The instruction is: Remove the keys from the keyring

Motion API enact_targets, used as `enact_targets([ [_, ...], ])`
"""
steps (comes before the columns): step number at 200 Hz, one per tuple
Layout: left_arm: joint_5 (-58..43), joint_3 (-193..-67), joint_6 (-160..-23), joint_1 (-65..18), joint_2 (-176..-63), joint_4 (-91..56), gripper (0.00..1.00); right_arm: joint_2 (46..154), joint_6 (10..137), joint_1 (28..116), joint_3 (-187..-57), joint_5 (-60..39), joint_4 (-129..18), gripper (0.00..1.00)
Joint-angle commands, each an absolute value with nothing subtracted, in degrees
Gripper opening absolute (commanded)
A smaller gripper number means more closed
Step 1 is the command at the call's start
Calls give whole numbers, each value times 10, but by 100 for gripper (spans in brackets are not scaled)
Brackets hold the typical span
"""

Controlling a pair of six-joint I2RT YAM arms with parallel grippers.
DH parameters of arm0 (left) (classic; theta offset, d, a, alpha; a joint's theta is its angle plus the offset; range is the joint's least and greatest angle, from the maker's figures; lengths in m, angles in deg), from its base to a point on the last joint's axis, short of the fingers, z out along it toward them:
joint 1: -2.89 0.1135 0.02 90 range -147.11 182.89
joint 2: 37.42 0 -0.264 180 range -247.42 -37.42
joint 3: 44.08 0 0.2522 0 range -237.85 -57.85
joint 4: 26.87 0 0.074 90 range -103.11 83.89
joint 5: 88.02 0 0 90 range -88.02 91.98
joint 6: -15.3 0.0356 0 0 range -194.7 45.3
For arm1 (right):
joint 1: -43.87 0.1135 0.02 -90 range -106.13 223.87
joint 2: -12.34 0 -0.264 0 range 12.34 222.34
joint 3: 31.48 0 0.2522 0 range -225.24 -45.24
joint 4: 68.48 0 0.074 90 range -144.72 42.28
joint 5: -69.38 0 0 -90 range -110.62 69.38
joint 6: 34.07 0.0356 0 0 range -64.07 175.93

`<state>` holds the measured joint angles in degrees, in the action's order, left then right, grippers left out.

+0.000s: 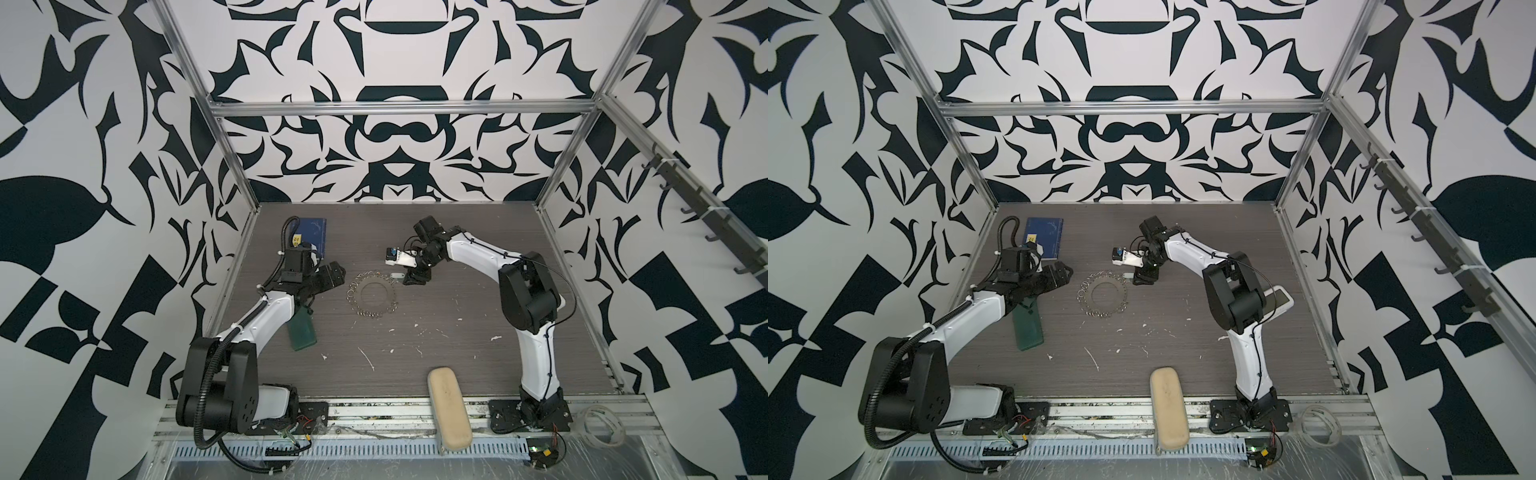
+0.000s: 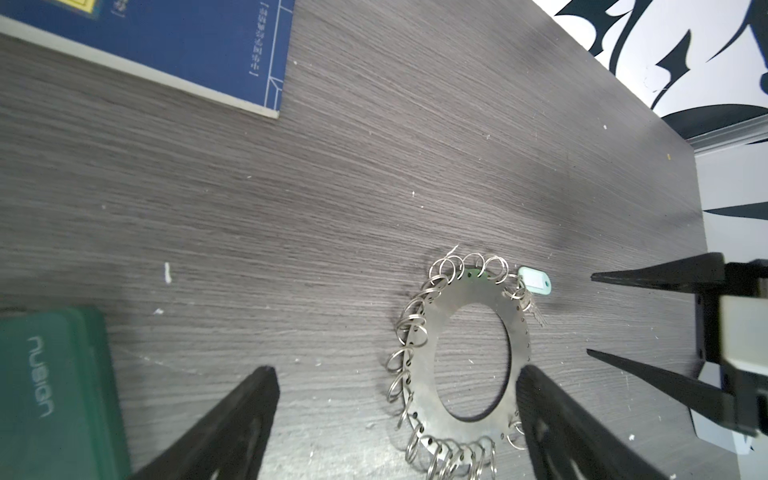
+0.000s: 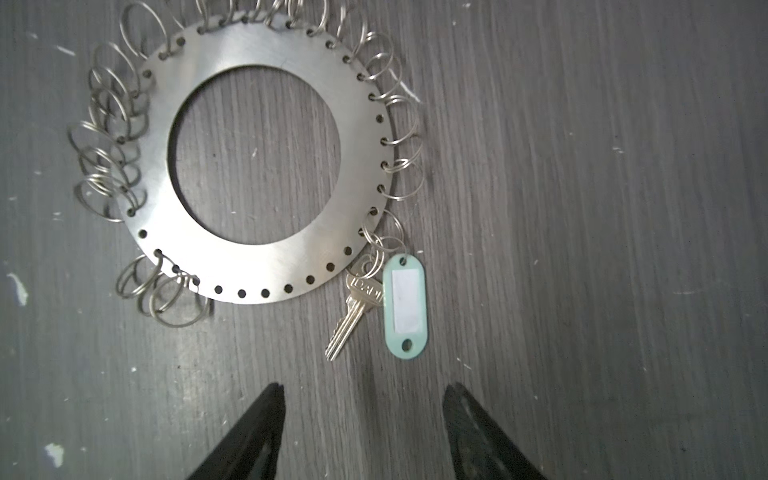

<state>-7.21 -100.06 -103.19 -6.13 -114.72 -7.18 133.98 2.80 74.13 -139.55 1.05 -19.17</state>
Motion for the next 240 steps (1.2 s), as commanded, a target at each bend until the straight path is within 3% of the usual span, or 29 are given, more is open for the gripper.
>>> enact_targets([
  [1, -52, -1020, -1023, -63, -1146, -31, 93, 1348, -5, 747, -1440, -14, -153, 63],
  [150, -36, -1055, -1005, -63, -1162, 17, 91, 1424, -34, 775, -1505, -83, -144, 38],
  [197, -34, -1058, -1001, -63, -1154, 29, 91, 1409, -39, 776, -1487, -89, -155, 20],
  [240, -31, -1052, -1001, -63, -1141, 37, 91, 1402, -15, 759, -1479, -113, -143, 19],
])
